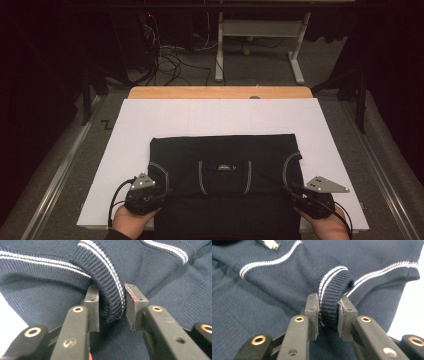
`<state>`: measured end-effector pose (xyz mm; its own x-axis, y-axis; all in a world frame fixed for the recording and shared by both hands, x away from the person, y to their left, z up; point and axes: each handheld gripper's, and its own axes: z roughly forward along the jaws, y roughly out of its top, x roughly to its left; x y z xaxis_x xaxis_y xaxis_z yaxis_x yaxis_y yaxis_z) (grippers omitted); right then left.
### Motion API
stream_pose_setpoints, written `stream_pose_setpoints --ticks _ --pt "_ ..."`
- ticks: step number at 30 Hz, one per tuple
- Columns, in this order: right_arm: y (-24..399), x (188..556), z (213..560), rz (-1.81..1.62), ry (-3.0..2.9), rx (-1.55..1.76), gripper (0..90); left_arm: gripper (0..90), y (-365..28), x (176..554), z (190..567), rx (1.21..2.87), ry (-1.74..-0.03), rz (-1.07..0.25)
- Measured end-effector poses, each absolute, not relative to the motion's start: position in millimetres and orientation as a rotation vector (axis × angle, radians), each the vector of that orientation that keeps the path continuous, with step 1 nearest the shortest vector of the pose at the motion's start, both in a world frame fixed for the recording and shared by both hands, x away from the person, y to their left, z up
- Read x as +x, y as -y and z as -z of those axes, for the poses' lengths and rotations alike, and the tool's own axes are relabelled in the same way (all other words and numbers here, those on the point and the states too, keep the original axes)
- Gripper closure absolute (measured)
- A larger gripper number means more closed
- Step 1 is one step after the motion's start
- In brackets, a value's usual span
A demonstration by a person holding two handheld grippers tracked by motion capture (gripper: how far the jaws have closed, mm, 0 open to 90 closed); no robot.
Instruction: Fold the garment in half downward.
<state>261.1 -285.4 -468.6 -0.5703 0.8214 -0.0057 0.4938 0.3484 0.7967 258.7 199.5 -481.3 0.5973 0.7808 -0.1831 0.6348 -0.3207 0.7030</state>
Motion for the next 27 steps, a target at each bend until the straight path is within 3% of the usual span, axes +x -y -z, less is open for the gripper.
stream_pose_setpoints --ticks 12,20,27 --pt "293.1 260.5 467.2 -1.172 -2.184 1.198 50.1 33.6 -203.5 255.1 481.2 2.050 -1.116 -0.279" --pt "289.8 261.0 461.3 -1.253 -2.118 1.164 26.7 12.3 -202.6 259.6 473.0 1.993 -1.077 -0.331" --pt "281.5 269.0 454.5 -1.321 -2.073 1.173 12.9 1.0 -197.5 271.5 460.7 1.947 -1.021 -0.324"
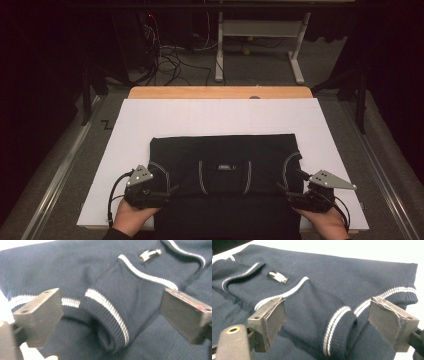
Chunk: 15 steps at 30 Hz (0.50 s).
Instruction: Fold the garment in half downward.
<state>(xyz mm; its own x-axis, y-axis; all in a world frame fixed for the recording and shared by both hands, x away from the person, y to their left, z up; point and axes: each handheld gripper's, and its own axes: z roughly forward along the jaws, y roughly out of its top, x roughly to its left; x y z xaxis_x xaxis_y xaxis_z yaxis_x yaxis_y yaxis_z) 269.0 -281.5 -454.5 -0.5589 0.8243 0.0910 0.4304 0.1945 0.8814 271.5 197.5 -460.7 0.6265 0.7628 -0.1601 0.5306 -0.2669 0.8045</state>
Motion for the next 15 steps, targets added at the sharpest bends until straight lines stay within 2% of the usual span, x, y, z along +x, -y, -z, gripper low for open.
stream_pose_setpoints --ticks 6,15 --pt "273.2 282.3 448.9 -1.304 -2.058 1.172 0.2 0.0 -192.8 284.6 458.5 1.940 -1.020 -0.300" --pt "259.3 300.4 446.7 -1.283 -2.089 1.162 0.2 0.0 -185.4 301.6 451.9 1.917 -1.022 -0.289"
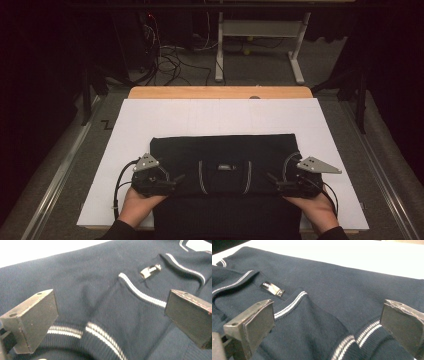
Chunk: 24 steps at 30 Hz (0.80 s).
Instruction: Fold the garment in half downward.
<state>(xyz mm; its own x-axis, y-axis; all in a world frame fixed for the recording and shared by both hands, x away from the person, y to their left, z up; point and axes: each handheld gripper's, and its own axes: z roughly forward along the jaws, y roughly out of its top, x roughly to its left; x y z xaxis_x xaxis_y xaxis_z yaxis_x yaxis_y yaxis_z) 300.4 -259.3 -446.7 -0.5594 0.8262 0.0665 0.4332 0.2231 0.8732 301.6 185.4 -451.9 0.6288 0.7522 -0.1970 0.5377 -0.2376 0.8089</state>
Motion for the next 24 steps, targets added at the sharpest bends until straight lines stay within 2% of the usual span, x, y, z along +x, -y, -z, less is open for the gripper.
stream_pose_setpoints --ticks 8,20,24 --pt "244.2 313.2 446.3 -1.258 -2.120 1.139 0.2 0.0 -172.5 319.9 445.3 1.906 -1.015 -0.274" --pt "222.6 326.7 444.1 -1.238 -2.168 1.099 1.4 0.4 -141.0 327.9 436.0 1.951 -0.981 -0.237" --pt "217.5 329.4 443.5 -1.234 -2.185 1.094 6.5 10.9 -133.1 331.6 437.5 1.947 -1.015 -0.232"
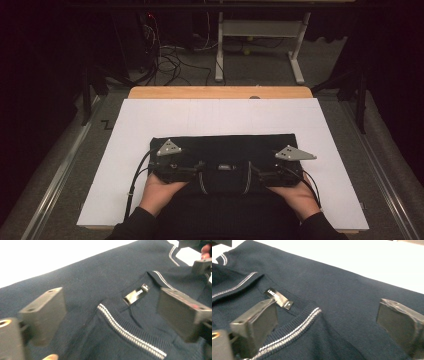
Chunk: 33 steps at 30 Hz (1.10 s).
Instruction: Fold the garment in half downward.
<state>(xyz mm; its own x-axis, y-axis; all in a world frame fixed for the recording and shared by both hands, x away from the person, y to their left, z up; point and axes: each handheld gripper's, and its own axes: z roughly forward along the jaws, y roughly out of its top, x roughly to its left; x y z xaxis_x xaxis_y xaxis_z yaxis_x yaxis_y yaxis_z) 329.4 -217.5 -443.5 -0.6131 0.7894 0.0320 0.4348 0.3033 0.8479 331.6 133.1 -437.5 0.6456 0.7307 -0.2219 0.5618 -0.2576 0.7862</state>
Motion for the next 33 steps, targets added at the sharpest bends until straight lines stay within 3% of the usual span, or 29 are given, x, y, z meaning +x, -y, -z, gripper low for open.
stream_pose_setpoints --ticks 10,21,26,33 --pt "210.2 335.3 450.6 -1.216 -2.257 1.129 28.4 24.2 -123.1 341.3 463.3 2.063 -1.086 -0.209" --pt "194.6 338.9 468.3 -1.112 -2.339 1.156 34.8 34.8 -115.2 345.6 472.1 2.143 -1.100 -0.156" --pt "190.7 339.6 473.0 -1.065 -2.349 1.163 40.3 44.5 -113.1 343.8 472.6 2.148 -1.088 -0.171" --pt "191.2 339.7 472.6 -1.056 -2.347 1.173 60.8 62.3 -113.3 341.5 472.7 2.141 -1.064 -0.183"
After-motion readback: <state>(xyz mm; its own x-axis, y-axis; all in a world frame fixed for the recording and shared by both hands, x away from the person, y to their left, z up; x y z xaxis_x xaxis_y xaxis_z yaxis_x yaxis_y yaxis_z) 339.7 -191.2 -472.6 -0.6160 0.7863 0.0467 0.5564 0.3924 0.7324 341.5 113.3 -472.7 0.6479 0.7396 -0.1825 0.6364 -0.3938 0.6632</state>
